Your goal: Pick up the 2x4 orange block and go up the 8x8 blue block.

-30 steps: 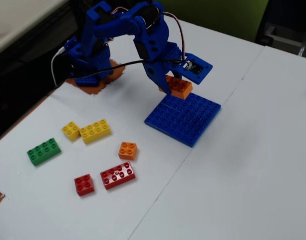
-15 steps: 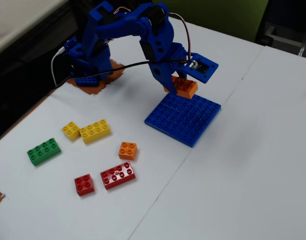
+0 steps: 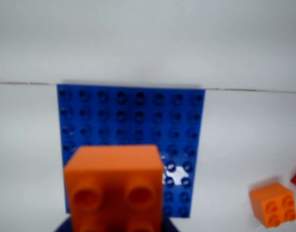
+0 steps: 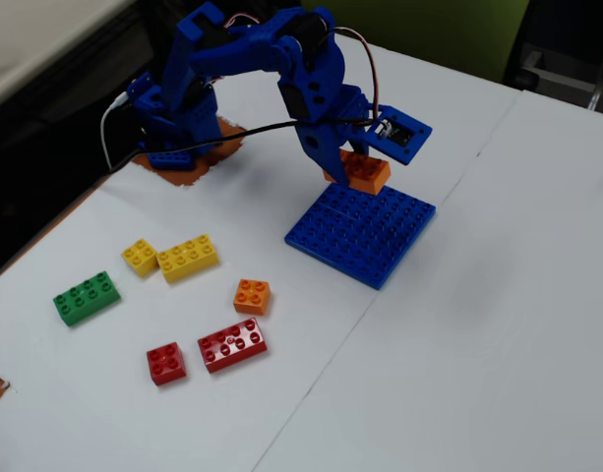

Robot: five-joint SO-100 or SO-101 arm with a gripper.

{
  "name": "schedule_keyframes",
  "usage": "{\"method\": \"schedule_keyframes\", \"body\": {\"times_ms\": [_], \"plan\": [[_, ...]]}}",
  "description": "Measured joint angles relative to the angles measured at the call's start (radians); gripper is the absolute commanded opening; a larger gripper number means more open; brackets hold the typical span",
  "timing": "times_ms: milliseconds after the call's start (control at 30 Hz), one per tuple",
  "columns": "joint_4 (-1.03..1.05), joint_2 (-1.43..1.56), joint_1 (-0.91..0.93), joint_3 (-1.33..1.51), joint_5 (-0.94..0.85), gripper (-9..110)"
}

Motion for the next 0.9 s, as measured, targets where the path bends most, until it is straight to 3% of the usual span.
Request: {"method": "schedule_keyframes", "body": {"times_ms": [900], "plan": [[-0.009,-0.011,0.0,0.002,0.002,1]]}}
